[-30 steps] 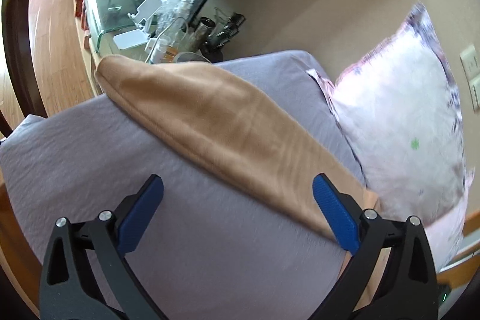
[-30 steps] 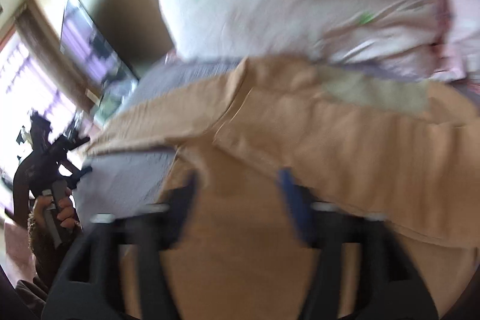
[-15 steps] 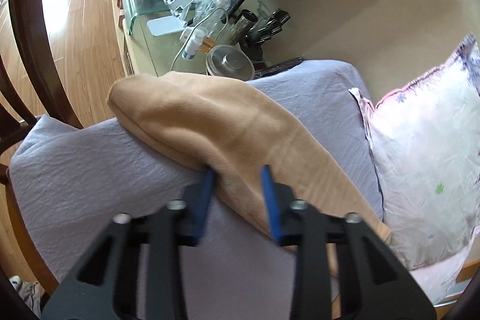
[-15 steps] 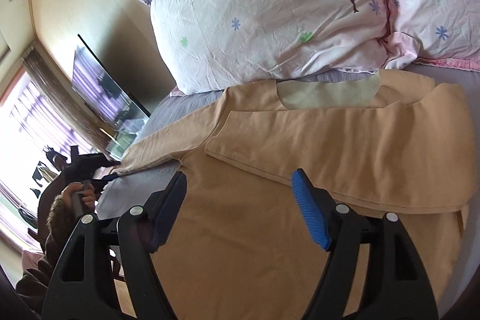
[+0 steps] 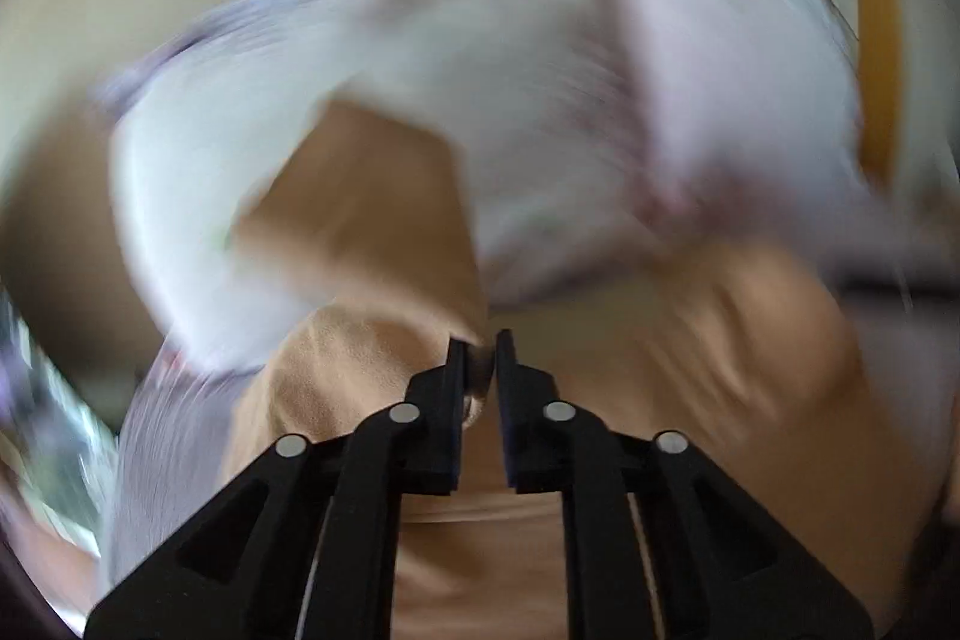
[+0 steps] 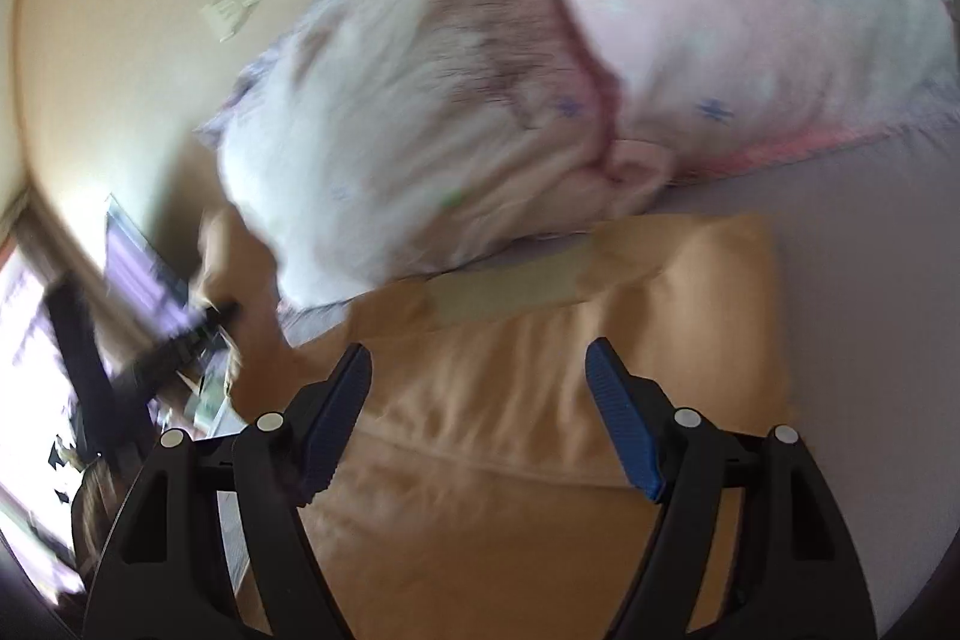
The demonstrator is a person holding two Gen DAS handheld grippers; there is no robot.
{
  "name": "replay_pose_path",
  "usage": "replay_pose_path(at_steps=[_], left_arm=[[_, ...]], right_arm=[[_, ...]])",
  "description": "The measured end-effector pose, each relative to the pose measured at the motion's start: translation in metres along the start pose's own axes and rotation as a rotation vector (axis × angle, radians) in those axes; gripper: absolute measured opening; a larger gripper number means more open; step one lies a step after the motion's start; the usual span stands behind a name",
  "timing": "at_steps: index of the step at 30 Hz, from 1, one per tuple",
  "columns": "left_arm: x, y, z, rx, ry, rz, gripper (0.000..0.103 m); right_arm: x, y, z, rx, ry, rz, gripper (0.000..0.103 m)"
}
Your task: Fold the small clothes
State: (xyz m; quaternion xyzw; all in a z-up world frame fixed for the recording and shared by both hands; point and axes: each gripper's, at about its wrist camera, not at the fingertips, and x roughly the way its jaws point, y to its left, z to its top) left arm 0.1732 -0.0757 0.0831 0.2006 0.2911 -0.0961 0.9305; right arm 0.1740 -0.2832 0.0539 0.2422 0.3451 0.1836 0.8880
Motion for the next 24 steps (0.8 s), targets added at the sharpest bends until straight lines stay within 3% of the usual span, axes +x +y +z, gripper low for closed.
replay_pose_path(at_steps=[2,4,5,7,10,13,14,16,19,21,22,24], left_arm=[[0.012,-0.063,-0.019,0.208,0.037,-0.012,0.013],[0.008,-0.086,-0.042,0.285,0.061,-0.037,0.014],[0.000,-0.084,-0.054,0.282,0.070,-0.054,0.016],[-0.015,-0.064,-0.070,0.234,0.089,-0.058,0.033],[-0.042,-0.021,-0.097,0.112,0.124,-0.009,0.043],[-0.051,0.013,-0.117,0.022,0.184,0.054,0.049],[-0.050,0.028,-0.123,-0.018,0.213,0.060,0.050],[-0.053,0.041,-0.139,-0.075,0.249,0.052,0.052],[-0.052,0.051,-0.155,-0.136,0.288,0.042,0.052],[-0.051,0.055,-0.158,-0.163,0.279,0.037,0.053],[-0.050,0.053,-0.159,-0.166,0.276,0.041,0.053],[-0.054,0.056,-0.161,-0.182,0.269,0.032,0.053]], right_arm=[[0.008,-0.018,0.001,0.057,0.043,-0.018,0.070],[0.016,-0.035,-0.001,0.105,0.104,-0.021,0.058],[0.019,-0.040,-0.001,0.114,0.127,-0.028,0.058],[0.027,-0.044,-0.002,0.109,0.156,-0.058,0.055],[0.045,-0.041,-0.003,0.083,0.194,-0.112,0.054],[0.071,-0.033,-0.010,0.016,0.246,-0.189,0.028],[0.071,-0.027,-0.013,-0.018,0.240,-0.194,0.006],[0.067,-0.015,-0.015,-0.064,0.217,-0.176,0.006],[0.030,-0.005,0.000,-0.082,0.016,-0.245,0.006],[0.009,-0.018,0.007,-0.031,-0.079,-0.356,0.006],[0.009,-0.026,0.008,-0.021,-0.072,-0.412,0.007],[0.017,-0.041,0.005,-0.002,0.023,-0.496,0.015]])
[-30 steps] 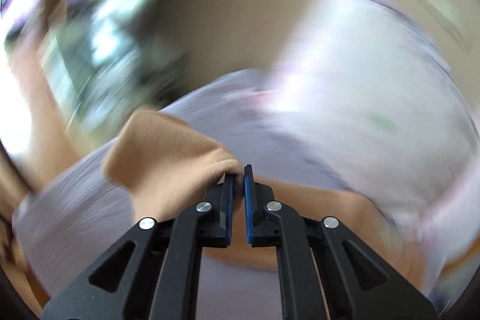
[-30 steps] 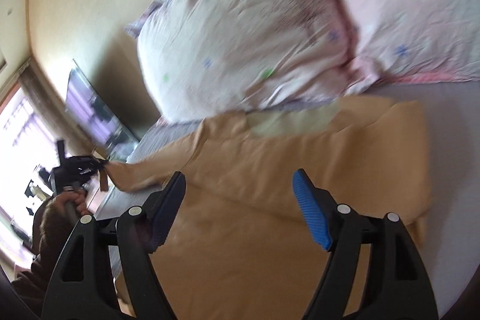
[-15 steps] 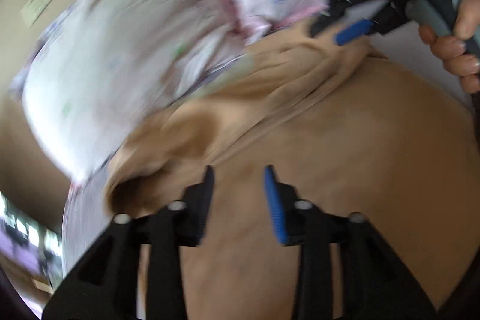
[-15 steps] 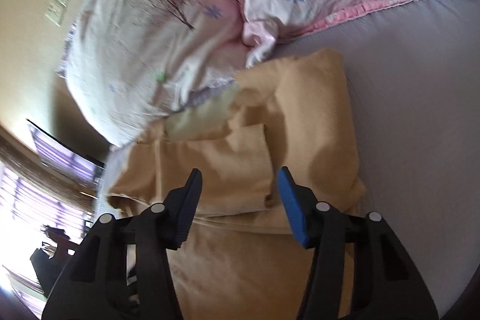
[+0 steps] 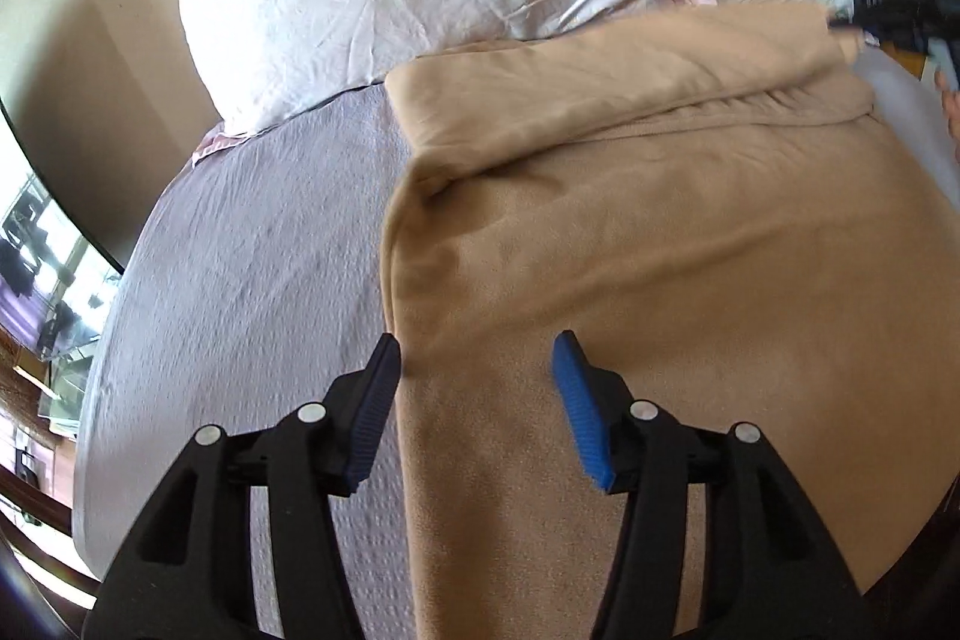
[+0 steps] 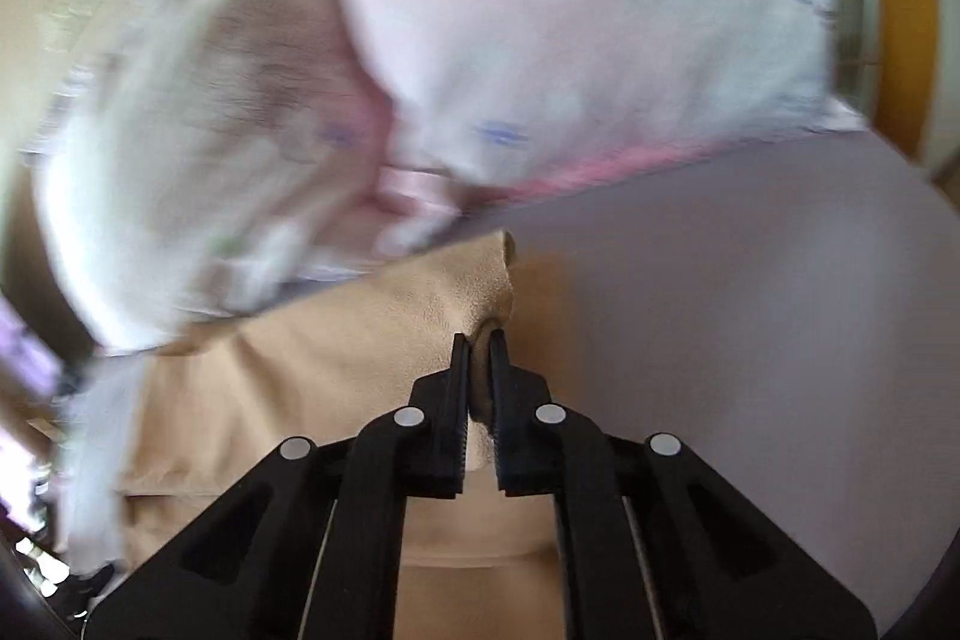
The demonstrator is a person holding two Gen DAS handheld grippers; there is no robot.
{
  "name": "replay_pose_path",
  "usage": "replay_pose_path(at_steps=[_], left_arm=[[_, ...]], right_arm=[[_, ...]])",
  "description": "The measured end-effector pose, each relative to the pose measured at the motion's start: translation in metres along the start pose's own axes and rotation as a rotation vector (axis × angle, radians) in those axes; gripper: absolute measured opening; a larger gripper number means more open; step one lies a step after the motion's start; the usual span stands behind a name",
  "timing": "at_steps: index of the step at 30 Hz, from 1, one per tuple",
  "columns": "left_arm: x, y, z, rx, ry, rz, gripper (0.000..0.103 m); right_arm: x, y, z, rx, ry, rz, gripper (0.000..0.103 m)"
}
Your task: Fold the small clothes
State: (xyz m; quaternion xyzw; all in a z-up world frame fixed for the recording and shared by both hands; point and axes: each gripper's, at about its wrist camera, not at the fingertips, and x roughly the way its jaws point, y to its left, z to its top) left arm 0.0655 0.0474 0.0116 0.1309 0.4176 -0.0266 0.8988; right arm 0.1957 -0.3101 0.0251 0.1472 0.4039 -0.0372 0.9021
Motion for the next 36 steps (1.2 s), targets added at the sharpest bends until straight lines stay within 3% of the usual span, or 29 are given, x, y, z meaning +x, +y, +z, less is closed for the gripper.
replay_pose_path(at_steps=[1,3,4,5,7,10,13,16,19,22,24,25,26,27,28,31,33,36], left_arm=[[-0.002,0.004,-0.001,-0.018,0.001,-0.030,0.053],[-0.017,0.018,-0.010,-0.072,-0.025,-0.135,0.056],[-0.026,0.026,-0.017,-0.098,-0.041,-0.180,0.063],[-0.036,0.036,-0.027,-0.131,-0.056,-0.237,0.067],[-0.055,0.064,-0.057,-0.210,-0.068,-0.385,0.074],[-0.074,0.089,-0.099,-0.286,-0.084,-0.492,0.079],[-0.082,0.112,-0.144,-0.378,-0.069,-0.547,0.079],[-0.074,0.118,-0.171,-0.419,-0.040,-0.602,0.080],[-0.055,0.098,-0.175,-0.377,0.028,-0.598,0.080],[-0.036,0.073,-0.167,-0.321,0.046,-0.616,0.080],[-0.023,0.063,-0.161,-0.342,0.043,-0.646,0.075],[-0.017,0.063,-0.159,-0.370,0.044,-0.669,0.059],[-0.013,0.063,-0.158,-0.394,0.050,-0.714,0.049],[-0.011,0.064,-0.159,-0.425,0.056,-0.796,0.024],[-0.012,0.066,-0.160,-0.447,0.050,-0.860,0.009],[-0.029,0.071,-0.158,-0.466,0.036,-0.917,0.005],[-0.051,0.080,-0.139,-0.456,-0.043,-0.964,0.005],[-0.075,0.102,-0.082,-0.433,-0.202,-0.965,0.005]], right_arm=[[0.002,-0.009,-0.008,0.024,0.072,0.002,0.022],[-0.028,-0.019,-0.031,0.022,0.069,0.166,0.037],[-0.045,-0.021,-0.042,-0.004,0.050,0.230,0.057],[-0.067,-0.024,-0.056,-0.032,0.021,0.300,0.071],[-0.110,-0.038,-0.090,-0.091,-0.006,0.449,0.074],[-0.150,-0.064,-0.148,-0.165,0.053,0.630,0.076],[-0.169,-0.097,-0.210,-0.193,0.136,0.639,0.077],[-0.154,-0.121,-0.249,-0.124,0.236,0.601,0.077],[-0.123,-0.123,-0.263,-0.085,0.303,0.611,0.077],[-0.088,-0.108,-0.265,-0.077,0.346,0.685,0.077],[-0.078,-0.105,-0.269,-0.074,0.359,0.726,0.068],[-0.074,-0.103,-0.272,-0.071,0.367,0.769,0.035],[-0.075,-0.103,-0.273,-0.067,0.372,0.814,0.007],[-0.081,-0.102,-0.274,-0.073,0.349,0.854,0.007],[-0.088,-0.102,-0.273,-0.083,0.330,0.881,0.006],[-0.126,-0.098,-0.251,-0.113,0.212,0.969,0.006],[-0.145,-0.091,-0.221,-0.149,0.119,0.996,0.006],[-0.166,-0.069,-0.160,-0.209,-0.036,1.004,0.006]])
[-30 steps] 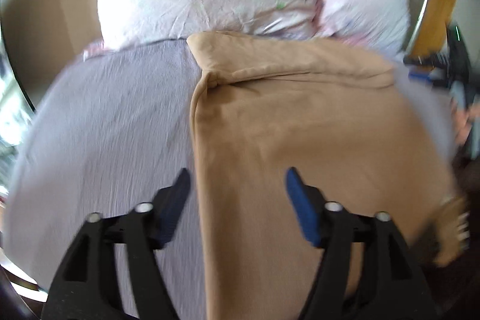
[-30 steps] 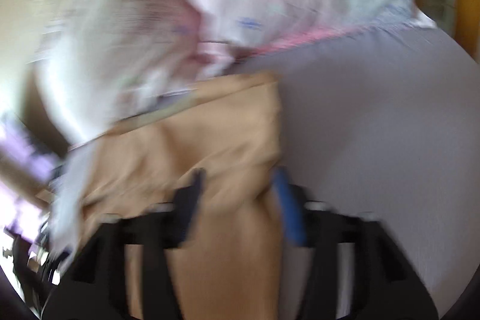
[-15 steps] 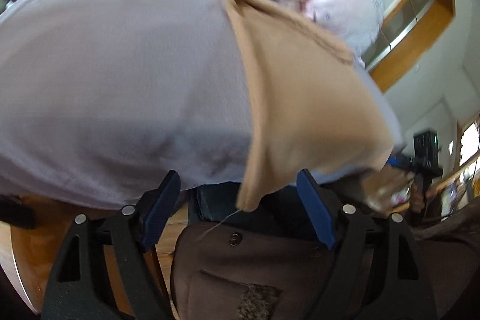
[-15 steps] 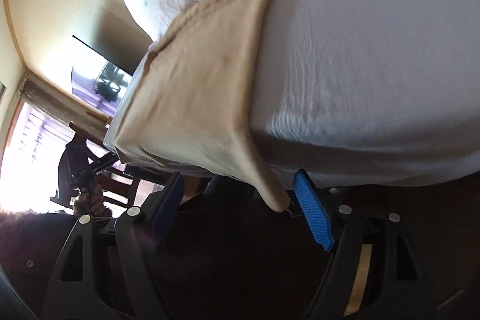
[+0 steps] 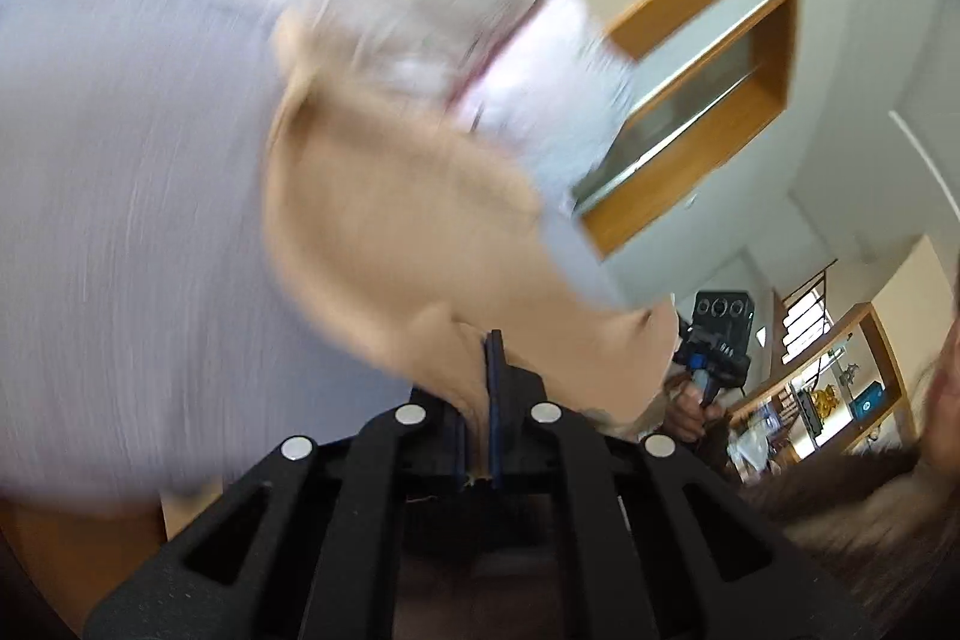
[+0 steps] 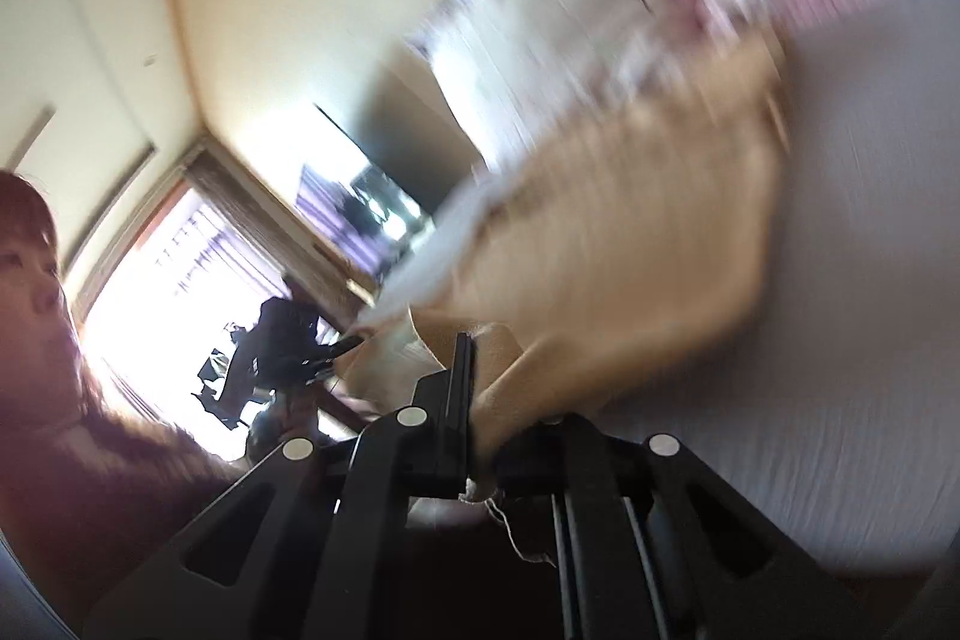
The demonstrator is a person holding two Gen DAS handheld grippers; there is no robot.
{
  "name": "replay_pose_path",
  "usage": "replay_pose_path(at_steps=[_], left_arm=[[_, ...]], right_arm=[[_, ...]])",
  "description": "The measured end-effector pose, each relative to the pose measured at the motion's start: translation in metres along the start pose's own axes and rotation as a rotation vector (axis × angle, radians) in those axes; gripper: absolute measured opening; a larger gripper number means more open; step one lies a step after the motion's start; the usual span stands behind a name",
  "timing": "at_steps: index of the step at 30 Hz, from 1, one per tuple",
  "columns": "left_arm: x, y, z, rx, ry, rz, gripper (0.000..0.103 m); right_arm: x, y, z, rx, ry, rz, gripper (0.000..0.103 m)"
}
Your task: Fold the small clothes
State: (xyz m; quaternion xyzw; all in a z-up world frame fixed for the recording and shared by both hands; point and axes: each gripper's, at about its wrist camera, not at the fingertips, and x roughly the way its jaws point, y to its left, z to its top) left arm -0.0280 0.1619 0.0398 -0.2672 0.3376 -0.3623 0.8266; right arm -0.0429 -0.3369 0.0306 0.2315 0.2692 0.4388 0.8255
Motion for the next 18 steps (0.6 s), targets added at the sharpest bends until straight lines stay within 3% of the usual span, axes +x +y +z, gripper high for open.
replay_pose_path(at_steps=[3,5,7,10,13,15,16,17,18], left_arm=[[0.022,-0.001,0.079,0.019,-0.100,0.042,0.005],[0.058,0.018,0.134,-0.026,-0.149,0.093,0.005],[0.092,0.038,0.170,-0.074,-0.154,0.134,0.005],[0.158,0.087,0.212,-0.152,-0.107,0.259,0.005],[0.191,0.131,0.222,-0.277,-0.044,0.317,0.006],[0.191,0.143,0.224,-0.316,-0.057,0.335,0.015],[0.185,0.145,0.224,-0.326,-0.076,0.337,0.029],[0.177,0.145,0.226,-0.332,-0.101,0.332,0.037],[0.169,0.143,0.228,-0.332,-0.120,0.336,0.052]], right_arm=[[0.031,-0.008,0.071,-0.049,-0.101,-0.090,0.006],[0.055,-0.037,0.114,0.003,-0.171,-0.165,0.006],[0.087,-0.081,0.151,0.093,-0.206,-0.267,0.006],[0.131,-0.146,0.171,0.209,-0.148,-0.449,0.006],[0.163,-0.196,0.177,0.379,-0.048,-0.530,0.009],[0.168,-0.205,0.181,0.417,-0.031,-0.536,0.035],[0.165,-0.204,0.183,0.409,-0.055,-0.545,0.070],[0.156,-0.196,0.183,0.379,-0.120,-0.566,0.091],[0.150,-0.191,0.184,0.361,-0.155,-0.570,0.093]])
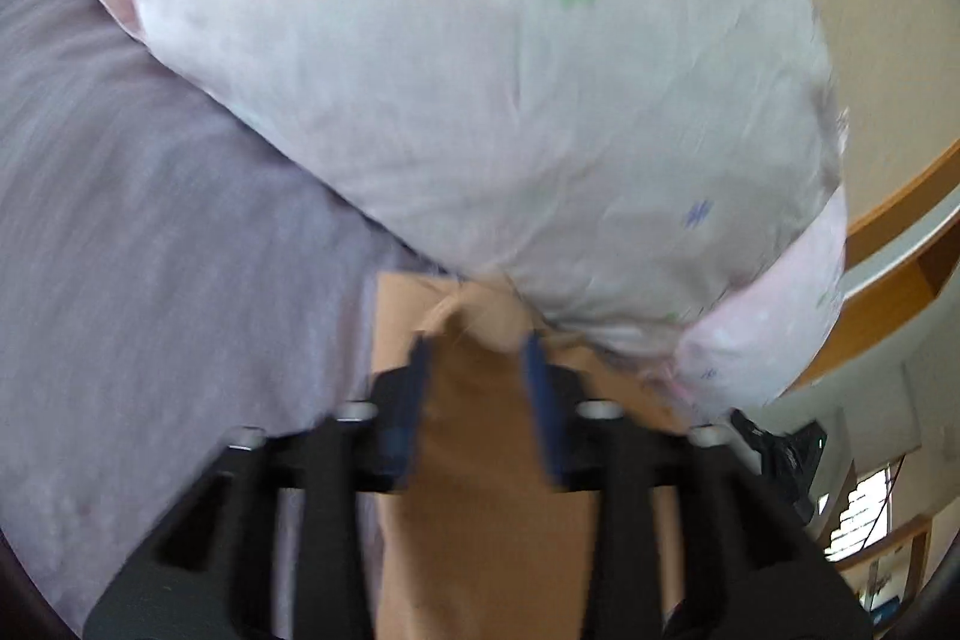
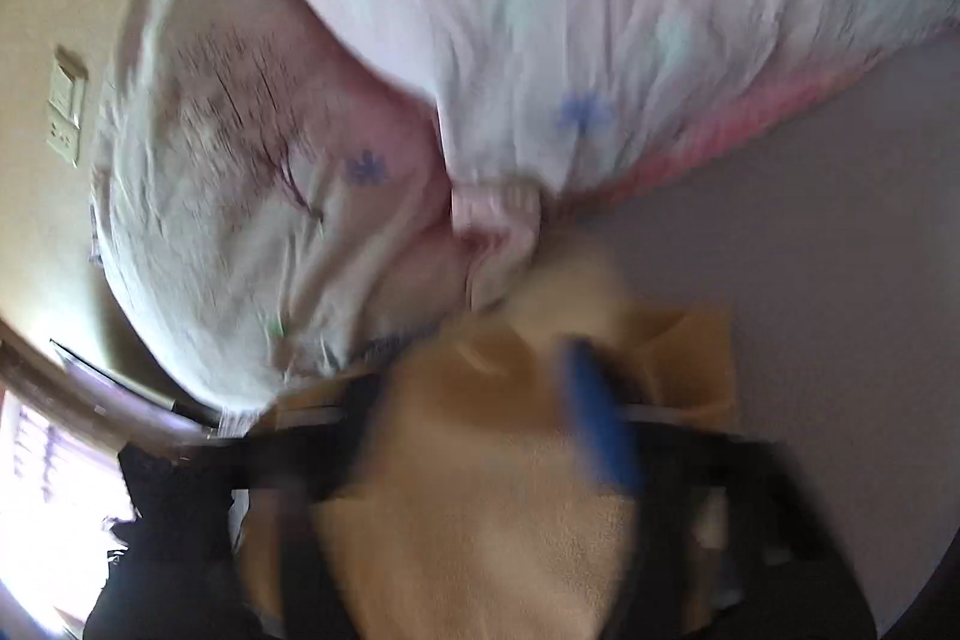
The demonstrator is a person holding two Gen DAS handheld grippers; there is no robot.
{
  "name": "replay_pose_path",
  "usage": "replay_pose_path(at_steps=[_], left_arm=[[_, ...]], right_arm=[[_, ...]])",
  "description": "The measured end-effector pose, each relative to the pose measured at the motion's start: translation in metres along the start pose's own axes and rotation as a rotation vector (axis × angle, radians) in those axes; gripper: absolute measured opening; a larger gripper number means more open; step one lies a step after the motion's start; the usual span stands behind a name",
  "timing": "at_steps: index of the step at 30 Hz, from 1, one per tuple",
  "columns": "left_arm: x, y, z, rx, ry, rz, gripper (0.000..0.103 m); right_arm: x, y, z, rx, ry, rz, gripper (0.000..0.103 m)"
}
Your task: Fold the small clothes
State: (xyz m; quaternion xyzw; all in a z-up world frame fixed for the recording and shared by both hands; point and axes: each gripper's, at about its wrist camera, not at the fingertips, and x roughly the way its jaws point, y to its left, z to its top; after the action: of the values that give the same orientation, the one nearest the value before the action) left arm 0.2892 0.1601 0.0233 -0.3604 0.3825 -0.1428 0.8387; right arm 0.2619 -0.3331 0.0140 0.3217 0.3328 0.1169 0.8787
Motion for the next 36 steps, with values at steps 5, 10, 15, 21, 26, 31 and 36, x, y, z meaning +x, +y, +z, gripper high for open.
replay_pose_path(at_steps=[5,10,15,21,26,31,36], left_arm=[[-0.034,-0.005,-0.016,0.069,0.031,0.020,0.065],[-0.038,0.004,-0.049,0.068,0.156,0.032,0.069],[-0.027,0.006,-0.076,0.085,0.202,0.070,0.069],[-0.020,0.001,-0.080,0.000,0.222,0.059,0.017],[-0.029,-0.092,-0.075,0.172,0.169,-0.031,0.016],[0.024,-0.225,-0.124,0.408,0.273,-0.241,0.017],[0.097,-0.282,-0.186,0.465,0.477,-0.401,0.020]], right_arm=[[-0.017,0.000,-0.017,-0.001,0.066,0.123,0.093],[0.012,0.004,-0.039,-0.118,0.165,-0.132,0.079],[-0.025,0.001,-0.048,-0.094,0.068,0.082,0.092],[-0.039,-0.036,-0.037,0.050,-0.016,0.173,0.092],[-0.067,-0.052,-0.031,0.128,-0.124,0.203,0.092],[-0.084,-0.062,-0.027,0.145,-0.177,0.185,0.092],[-0.082,-0.069,-0.026,0.131,-0.144,0.129,0.092]])
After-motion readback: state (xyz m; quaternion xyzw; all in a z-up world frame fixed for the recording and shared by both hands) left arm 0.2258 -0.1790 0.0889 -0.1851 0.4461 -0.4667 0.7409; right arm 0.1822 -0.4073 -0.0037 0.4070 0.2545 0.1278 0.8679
